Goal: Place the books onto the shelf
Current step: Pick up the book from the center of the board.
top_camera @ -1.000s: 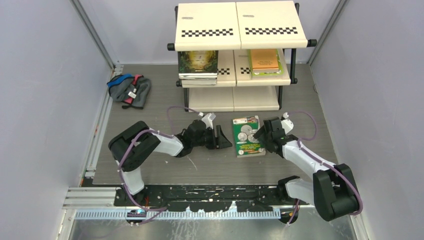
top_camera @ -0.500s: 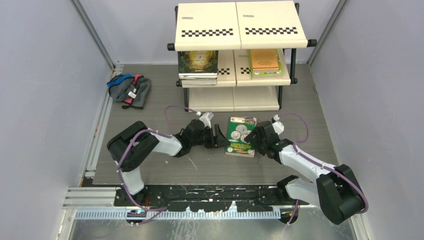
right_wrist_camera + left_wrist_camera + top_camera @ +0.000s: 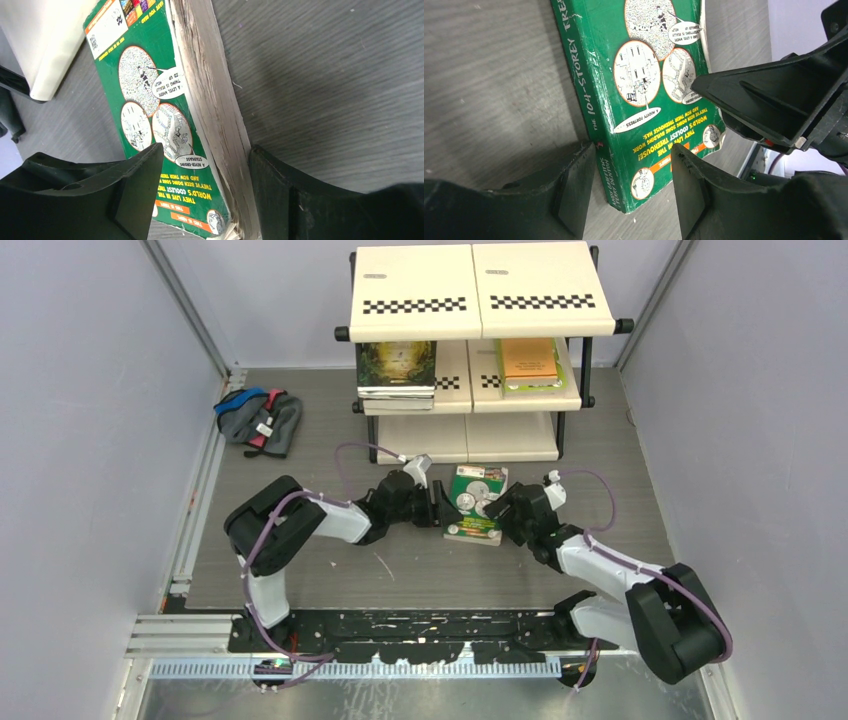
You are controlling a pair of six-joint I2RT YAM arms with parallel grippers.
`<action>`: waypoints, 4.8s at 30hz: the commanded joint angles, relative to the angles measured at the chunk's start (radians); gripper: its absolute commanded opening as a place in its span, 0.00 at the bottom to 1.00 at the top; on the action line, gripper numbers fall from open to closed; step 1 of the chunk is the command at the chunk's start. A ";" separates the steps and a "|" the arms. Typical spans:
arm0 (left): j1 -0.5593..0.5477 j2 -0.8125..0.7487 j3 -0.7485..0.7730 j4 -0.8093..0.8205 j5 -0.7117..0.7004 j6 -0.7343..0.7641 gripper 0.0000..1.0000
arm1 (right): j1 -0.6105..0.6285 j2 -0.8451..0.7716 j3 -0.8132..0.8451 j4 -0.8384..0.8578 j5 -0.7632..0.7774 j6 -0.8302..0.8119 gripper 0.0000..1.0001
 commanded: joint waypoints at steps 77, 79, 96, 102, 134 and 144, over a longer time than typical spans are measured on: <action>0.040 -0.305 -0.202 0.284 -0.012 -0.212 0.69 | 0.018 -0.609 0.056 -0.115 -0.262 0.097 0.01; 0.040 -0.301 -0.204 0.288 -0.011 -0.214 0.69 | 0.018 -0.604 0.054 -0.106 -0.270 0.101 0.01; 0.037 -0.249 -0.196 0.387 -0.009 -0.261 0.68 | 0.020 -0.528 0.007 0.073 -0.341 0.164 0.01; 0.037 -0.250 -0.202 0.444 -0.014 -0.285 0.62 | 0.021 -0.498 -0.015 0.115 -0.344 0.170 0.01; -0.048 -0.285 -0.297 0.605 -0.377 -0.428 0.00 | 0.022 -0.722 0.040 -0.317 -0.075 0.085 0.64; -0.138 -0.312 -0.324 0.603 -0.634 -0.418 0.00 | 0.021 -0.862 0.000 -0.443 -0.064 0.189 0.64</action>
